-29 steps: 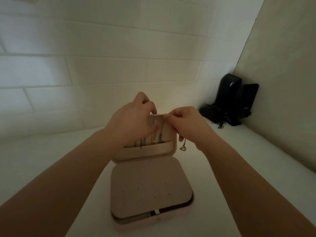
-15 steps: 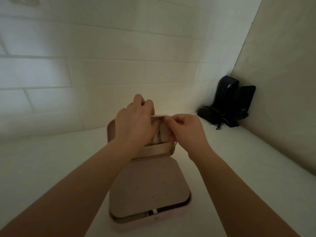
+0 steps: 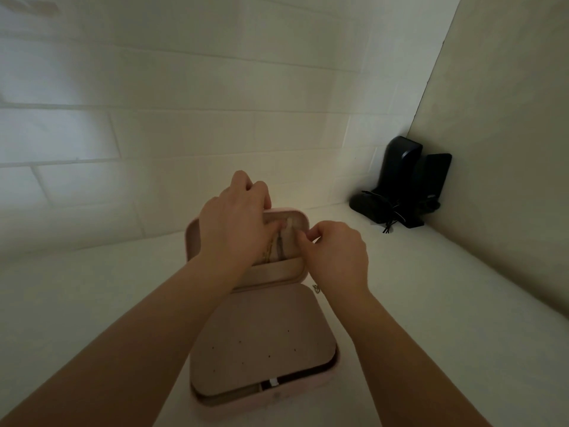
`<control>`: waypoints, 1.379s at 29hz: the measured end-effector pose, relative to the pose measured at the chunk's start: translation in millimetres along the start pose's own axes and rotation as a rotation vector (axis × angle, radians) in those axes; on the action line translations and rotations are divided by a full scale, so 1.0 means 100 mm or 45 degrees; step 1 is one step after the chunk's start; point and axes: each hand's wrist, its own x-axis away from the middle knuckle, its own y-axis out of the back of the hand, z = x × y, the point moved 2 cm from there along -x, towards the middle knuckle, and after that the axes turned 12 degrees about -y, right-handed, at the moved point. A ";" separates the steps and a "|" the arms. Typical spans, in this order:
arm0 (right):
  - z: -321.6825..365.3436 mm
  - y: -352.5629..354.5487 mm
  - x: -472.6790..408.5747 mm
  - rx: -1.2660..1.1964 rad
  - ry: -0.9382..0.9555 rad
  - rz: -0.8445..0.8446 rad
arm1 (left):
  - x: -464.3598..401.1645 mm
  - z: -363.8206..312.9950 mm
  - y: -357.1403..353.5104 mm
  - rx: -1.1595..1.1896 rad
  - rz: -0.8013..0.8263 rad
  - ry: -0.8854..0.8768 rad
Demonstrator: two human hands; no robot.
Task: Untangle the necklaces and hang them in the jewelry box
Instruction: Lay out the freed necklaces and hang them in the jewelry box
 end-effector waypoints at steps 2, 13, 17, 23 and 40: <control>-0.06 -0.01 0.02 -0.029 -0.007 0.075 | 0.02 0.00 -0.01 -0.039 0.021 -0.040; -0.45 0.03 0.07 -0.118 -0.122 0.614 | 0.16 -0.04 -0.13 -0.320 0.038 -0.218; -0.21 0.16 -0.01 -0.382 -0.065 0.552 | 0.19 -0.01 -0.17 -0.334 0.035 -0.215; 0.13 0.13 -0.15 -0.420 0.090 0.402 | 0.17 0.00 -0.15 -0.271 0.123 -0.211; 0.07 0.00 -0.08 0.116 0.427 0.344 | 0.18 0.03 -0.13 -0.143 0.074 -0.236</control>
